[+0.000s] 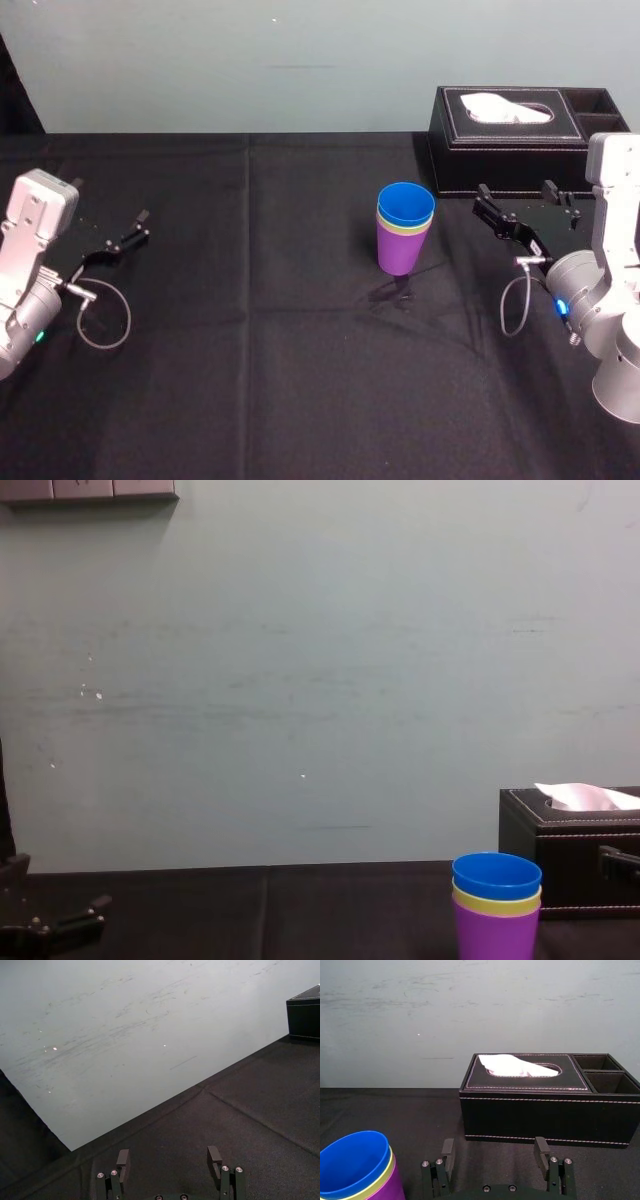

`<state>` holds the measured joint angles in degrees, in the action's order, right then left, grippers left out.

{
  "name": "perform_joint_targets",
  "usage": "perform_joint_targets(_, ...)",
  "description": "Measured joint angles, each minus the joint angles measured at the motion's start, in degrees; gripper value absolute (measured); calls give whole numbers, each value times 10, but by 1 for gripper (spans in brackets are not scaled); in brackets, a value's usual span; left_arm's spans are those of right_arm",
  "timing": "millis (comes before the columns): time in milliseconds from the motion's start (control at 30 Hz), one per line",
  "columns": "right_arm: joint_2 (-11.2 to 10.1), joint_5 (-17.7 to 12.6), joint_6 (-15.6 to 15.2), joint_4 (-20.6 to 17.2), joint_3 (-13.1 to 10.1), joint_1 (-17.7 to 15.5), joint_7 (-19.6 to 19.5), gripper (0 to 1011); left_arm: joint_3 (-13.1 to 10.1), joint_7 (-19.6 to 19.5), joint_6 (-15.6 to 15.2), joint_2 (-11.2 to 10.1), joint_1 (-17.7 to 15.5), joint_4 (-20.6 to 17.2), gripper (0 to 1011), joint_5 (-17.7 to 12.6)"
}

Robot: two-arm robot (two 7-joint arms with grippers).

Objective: Stack the three plastic cups sequentially using one hand.

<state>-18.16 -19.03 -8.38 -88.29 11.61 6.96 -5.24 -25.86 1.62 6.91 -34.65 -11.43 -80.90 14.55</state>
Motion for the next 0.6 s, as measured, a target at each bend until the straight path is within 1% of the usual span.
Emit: perform_joint_targets(600,0,0,0,0,0,0,0,1000,0,0,0,0,0,0,1011,0)
